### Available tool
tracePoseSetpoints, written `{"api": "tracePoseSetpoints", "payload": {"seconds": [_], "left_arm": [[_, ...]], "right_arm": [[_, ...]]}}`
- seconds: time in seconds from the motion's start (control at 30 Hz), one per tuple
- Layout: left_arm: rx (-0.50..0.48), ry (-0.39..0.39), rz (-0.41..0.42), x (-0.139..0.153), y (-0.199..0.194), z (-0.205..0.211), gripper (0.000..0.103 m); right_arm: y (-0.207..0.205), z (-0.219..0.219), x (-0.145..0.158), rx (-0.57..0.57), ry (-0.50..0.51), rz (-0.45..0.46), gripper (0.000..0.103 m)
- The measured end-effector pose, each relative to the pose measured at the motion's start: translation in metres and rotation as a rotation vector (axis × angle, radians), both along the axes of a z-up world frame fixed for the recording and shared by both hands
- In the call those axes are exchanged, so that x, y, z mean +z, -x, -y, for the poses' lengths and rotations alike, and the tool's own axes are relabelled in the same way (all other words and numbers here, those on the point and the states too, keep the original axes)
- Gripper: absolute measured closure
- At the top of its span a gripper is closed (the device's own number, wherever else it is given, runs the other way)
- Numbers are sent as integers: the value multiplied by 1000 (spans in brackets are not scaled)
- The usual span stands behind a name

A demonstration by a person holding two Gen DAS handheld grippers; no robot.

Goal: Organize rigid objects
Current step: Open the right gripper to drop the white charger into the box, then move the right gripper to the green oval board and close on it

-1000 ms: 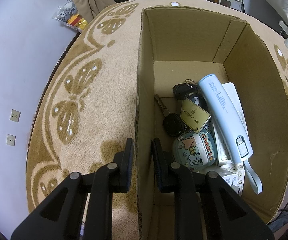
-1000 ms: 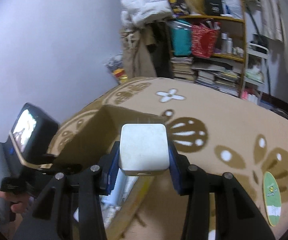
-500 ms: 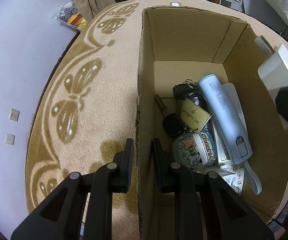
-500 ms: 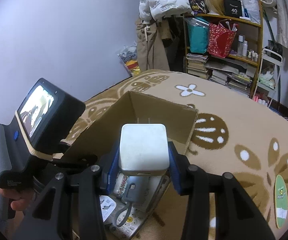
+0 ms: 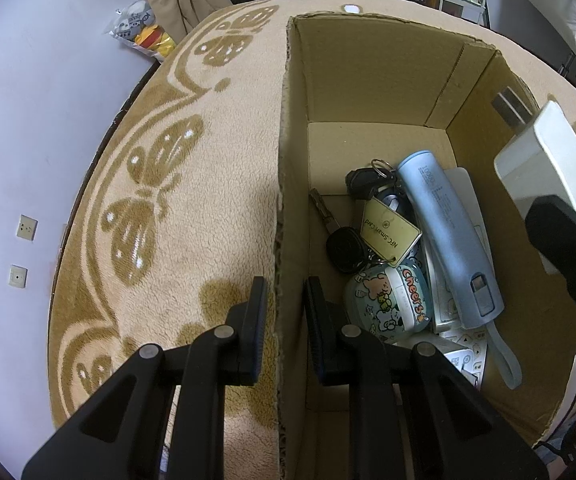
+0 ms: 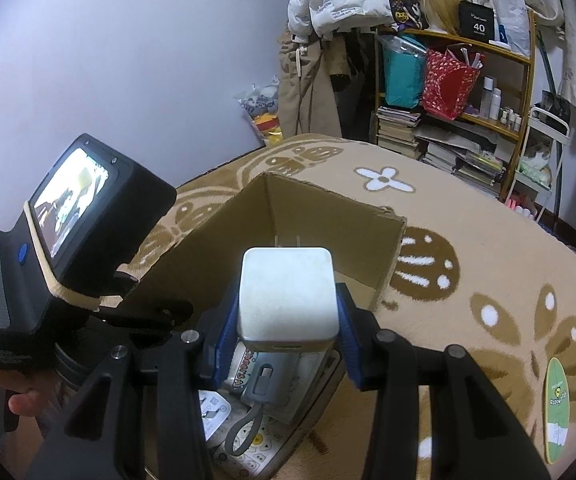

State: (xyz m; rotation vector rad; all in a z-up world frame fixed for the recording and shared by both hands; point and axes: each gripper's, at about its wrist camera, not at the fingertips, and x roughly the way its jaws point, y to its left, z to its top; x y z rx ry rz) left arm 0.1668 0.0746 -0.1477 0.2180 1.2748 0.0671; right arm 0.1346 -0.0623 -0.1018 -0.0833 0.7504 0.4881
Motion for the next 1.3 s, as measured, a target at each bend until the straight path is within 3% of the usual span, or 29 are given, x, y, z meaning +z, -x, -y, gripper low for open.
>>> {"api": "tracePoseSetpoints", "payload": {"seconds": [0.3, 0.47, 0.67, 1.3], "left_arm": [[13, 14, -2, 0, -1, -2, 84], [16, 20, -1, 1, 0, -2, 84], [12, 12, 0, 1, 1, -2, 84], [8, 4, 1, 1, 1, 0, 84]], "right_arm": [[-2, 2, 10, -9, -17, 25, 55], [4, 13, 20, -23, -18, 61, 28], [3, 38, 23, -90, 28, 64, 8], [-14, 189, -24, -415, 90, -69, 7]]}}
